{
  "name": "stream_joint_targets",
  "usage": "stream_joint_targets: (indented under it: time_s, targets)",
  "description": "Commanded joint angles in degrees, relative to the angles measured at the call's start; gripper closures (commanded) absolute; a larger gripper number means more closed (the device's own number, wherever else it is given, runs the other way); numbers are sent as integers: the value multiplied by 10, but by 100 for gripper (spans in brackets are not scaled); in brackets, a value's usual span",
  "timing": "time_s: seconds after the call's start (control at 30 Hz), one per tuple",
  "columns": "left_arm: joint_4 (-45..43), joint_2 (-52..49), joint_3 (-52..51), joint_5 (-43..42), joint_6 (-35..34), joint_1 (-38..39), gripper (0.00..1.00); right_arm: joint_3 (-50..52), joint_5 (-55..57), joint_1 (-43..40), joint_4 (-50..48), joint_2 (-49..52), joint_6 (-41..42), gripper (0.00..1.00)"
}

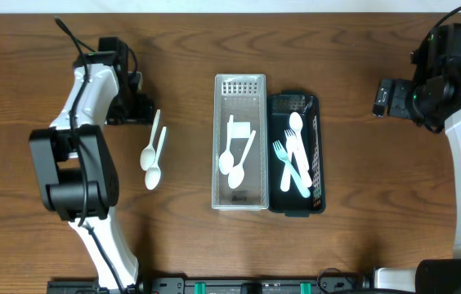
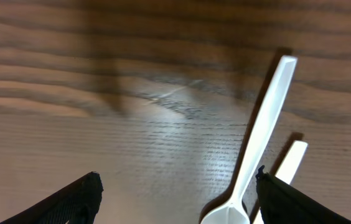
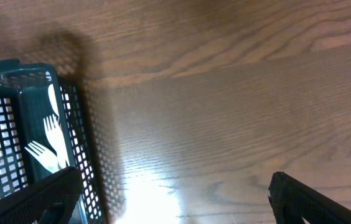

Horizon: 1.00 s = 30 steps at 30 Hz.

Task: Pack container
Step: 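Return the left gripper to the spoons and grasp the next spoon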

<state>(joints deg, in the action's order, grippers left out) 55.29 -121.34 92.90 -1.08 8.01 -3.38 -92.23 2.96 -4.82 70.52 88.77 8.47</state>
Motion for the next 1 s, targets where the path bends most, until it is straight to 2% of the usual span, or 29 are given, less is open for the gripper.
stream_joint_targets:
  time_s: [0.0,0.97]
  targets:
    - [3,-14,-14,2,12,3,18,2,-2,-4,0,4,-6,1]
    - [7,-20,-40,-24,10,9,19,2,-2,-4,-2,4,-7,1]
